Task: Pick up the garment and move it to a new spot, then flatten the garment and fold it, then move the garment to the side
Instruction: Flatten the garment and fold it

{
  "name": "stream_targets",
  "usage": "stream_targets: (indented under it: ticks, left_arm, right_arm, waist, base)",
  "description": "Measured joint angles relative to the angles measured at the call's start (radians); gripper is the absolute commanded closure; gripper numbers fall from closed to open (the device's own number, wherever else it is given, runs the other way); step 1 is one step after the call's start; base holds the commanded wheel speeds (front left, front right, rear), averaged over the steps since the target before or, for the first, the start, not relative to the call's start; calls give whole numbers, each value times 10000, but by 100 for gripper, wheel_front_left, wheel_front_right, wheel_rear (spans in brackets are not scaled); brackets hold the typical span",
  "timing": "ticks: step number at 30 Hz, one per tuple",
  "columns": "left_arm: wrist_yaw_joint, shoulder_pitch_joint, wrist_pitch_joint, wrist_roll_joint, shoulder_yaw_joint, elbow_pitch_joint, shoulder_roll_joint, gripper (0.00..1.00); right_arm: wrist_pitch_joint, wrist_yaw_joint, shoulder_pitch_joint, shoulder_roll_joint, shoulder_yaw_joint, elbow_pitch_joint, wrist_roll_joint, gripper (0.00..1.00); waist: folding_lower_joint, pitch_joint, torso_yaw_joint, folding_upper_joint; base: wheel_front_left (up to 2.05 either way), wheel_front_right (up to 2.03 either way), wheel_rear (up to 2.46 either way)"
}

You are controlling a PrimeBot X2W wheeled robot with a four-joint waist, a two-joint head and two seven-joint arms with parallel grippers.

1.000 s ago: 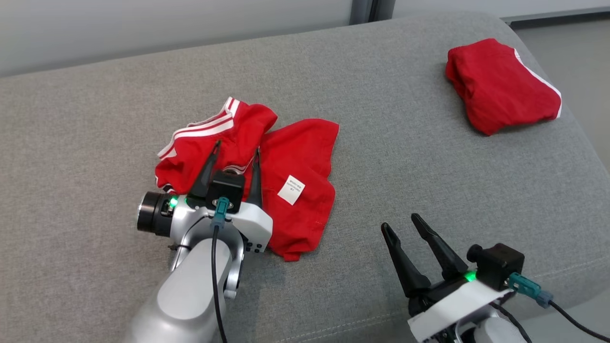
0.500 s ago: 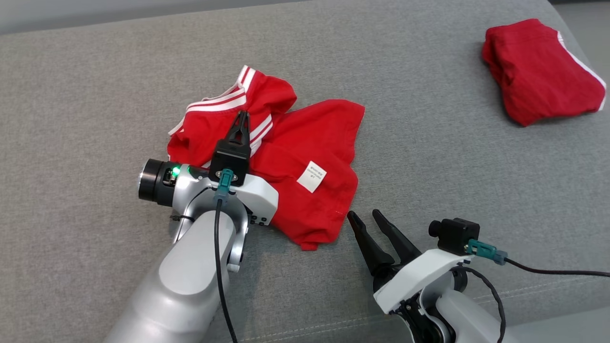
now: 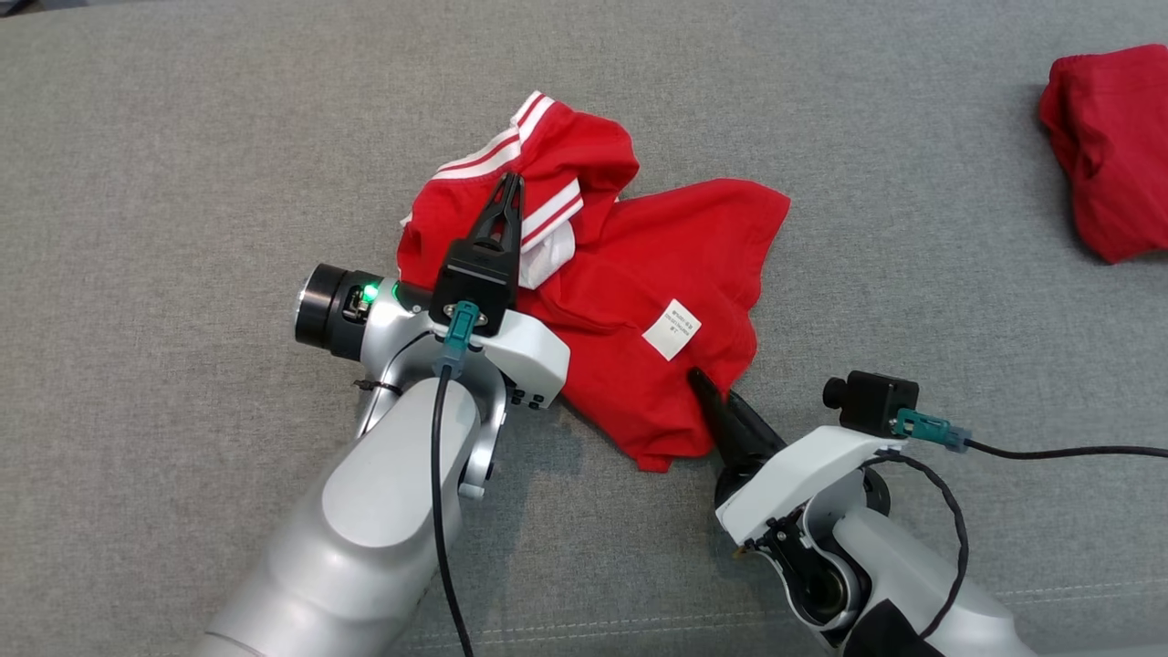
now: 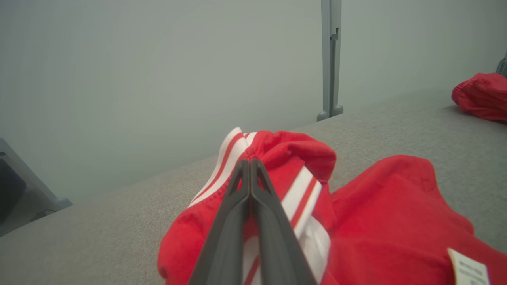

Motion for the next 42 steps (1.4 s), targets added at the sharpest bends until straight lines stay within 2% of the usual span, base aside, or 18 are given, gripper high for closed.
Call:
stream_targets:
  ticks: [6,12,16,17,21,26,30,31,32,33,35,36,37,40,42]
  left_arm:
    - [-119,-89,0,-82,433,-27,-29,100]
    - [-963,141,0,-385,1415,-667,-31,100]
    - [-1877,963,0,-1266,2094,-1300,-48,100]
    - [-1877,963,0,-1266,2094,-1300,-48,100]
    - [-2518,1950,435,-2163,2374,-1703,201,100]
    - [-2629,2619,2008,-2830,2562,-2663,813,100]
    - [-2261,2551,2226,-2556,2445,-1960,857,100]
    - [-2171,2506,2100,-2508,2433,-1615,803,92]
    - [-2102,2409,1973,-2420,2349,-1225,761,63]
    - [-2067,2264,1806,-2261,2245,-813,717,0]
    - [-1916,1887,1438,-1877,2073,6,656,0]
    - [-1567,1566,945,-1490,2010,708,648,0]
    - [-1429,1482,734,-1367,2013,953,648,0]
    - [-1049,1483,278,-1275,2094,1137,552,0]
    - [-1005,1635,146,-1452,2336,853,408,0]
  right_arm:
    - [8,2,18,25,-347,15,-59,100]
    - [33,2,480,-817,-2341,-1465,-991,100]
    - [31,2,1040,-1296,-3768,-2545,-1726,100]
    - [31,2,1040,-1296,-3768,-2545,-1726,100]
    - [33,2,1583,-1684,-4566,-3396,-2368,100]
    - [31,2,2173,-2132,-4849,-3900,-2614,100]
    - [33,2,2231,-2102,-4418,-3467,-2828,100]
    - [31,2,2210,-2036,-4349,-3356,-2847,100]
    - [31,2,2171,-1965,-4265,-3262,-2882,100]
    - [33,2,2099,-1904,-4186,-3187,-2899,100]
    - [33,2,1878,-1827,-4077,-3093,-2966,100]
    - [33,2,1681,-1820,-3950,-3076,-3047,100]
    - [33,2,1621,-1812,-3917,-3076,-3076,100]
    - [33,2,1619,-1862,-3900,-3080,-3143,100]
    - [31,2,1625,-1944,-3910,-3078,-3200,100]
  waist:
    - [0,-201,-60,0]
    - [0,-701,-190,0]
    - [0,-1222,-296,0]
    - [0,-1222,-296,0]
    - [0,-1786,-385,0]
    - [0,-2139,-329,0]
    - [0,-1929,-300,0]
    - [0,-1854,-305,0]
    - [0,-1771,-310,0]
    - [0,-1681,-312,0]
    - [0,-1510,-296,0]
    - [0,-1395,-257,0]
    - [0,-1374,-225,0]
    - [0,-1382,-114,0]
    - [0,-1431,-56,0]
  base:
    - [0,0,0]
    - [0,0,0]
    - [0,0,0]
    - [0,0,0]
    - [0,0,0]
    - [0,0,0]
    - [0,0,0]
    - [0,0,0]
    - [0,0,0]
    - [0,0,0]
    - [0,0,0]
    - [0,0,0]
    - [0,0,0]
    - [0,0,0]
    - [0,0,0]
